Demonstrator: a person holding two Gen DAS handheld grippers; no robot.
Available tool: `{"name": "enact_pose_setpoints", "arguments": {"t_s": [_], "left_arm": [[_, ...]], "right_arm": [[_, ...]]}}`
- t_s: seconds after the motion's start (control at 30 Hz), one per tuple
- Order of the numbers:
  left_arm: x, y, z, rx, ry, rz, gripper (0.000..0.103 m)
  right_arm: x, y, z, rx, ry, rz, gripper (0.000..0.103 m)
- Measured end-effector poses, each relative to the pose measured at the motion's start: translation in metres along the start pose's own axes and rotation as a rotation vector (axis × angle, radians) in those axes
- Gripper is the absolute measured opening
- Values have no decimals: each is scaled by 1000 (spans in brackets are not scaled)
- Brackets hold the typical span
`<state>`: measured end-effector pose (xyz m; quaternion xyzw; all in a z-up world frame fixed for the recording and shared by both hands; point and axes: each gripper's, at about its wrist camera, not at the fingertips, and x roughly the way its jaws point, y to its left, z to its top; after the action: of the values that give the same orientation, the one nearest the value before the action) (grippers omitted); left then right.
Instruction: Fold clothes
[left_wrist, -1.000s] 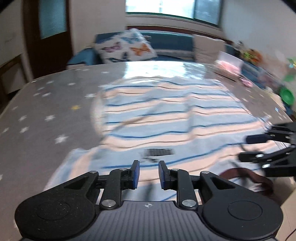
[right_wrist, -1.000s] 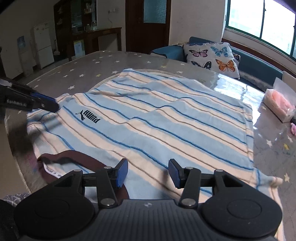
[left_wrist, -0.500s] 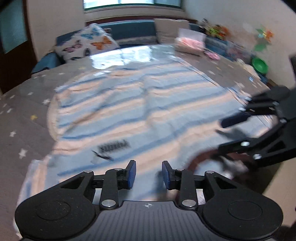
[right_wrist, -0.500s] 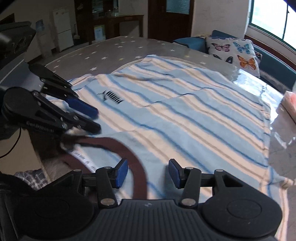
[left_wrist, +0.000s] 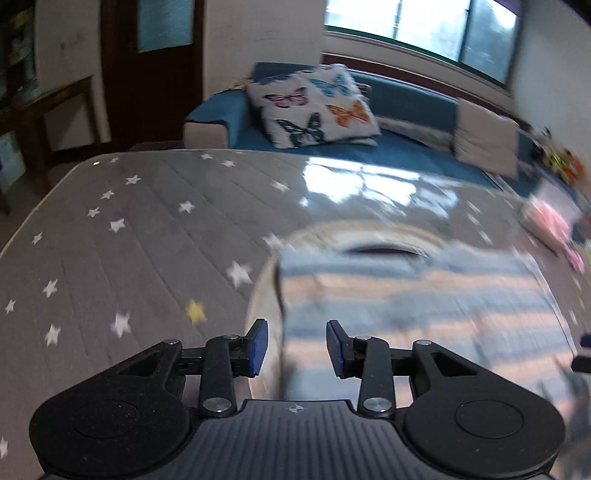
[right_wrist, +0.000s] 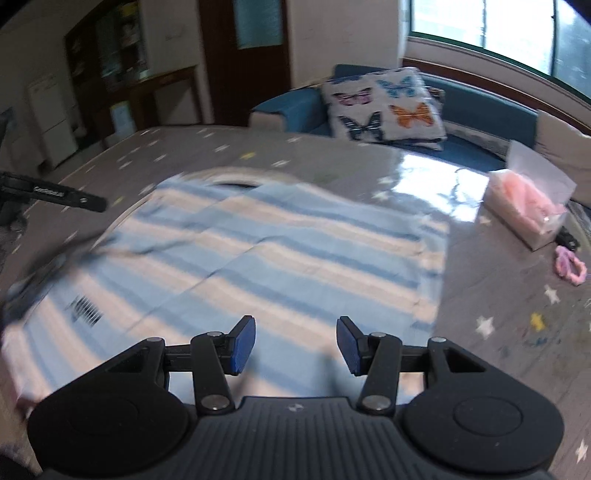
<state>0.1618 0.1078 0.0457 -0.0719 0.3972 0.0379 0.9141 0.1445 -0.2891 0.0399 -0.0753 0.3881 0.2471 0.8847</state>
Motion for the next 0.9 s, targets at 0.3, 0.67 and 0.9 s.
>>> {"name": "enact_pose_setpoints", "arguments": {"t_s": [0.3, 0.67, 0.9], "left_arm": [[68, 19, 48, -120, 44, -36, 38], [101, 10, 51, -63, 94, -49, 24], [89, 6, 52, -35, 1, -54, 1]], "right_arm": [[48, -61, 42, 94, -33, -86, 49], [100, -117, 59, 211, -22, -146, 49], [117, -127, 63, 245, -8, -143, 33]]}}
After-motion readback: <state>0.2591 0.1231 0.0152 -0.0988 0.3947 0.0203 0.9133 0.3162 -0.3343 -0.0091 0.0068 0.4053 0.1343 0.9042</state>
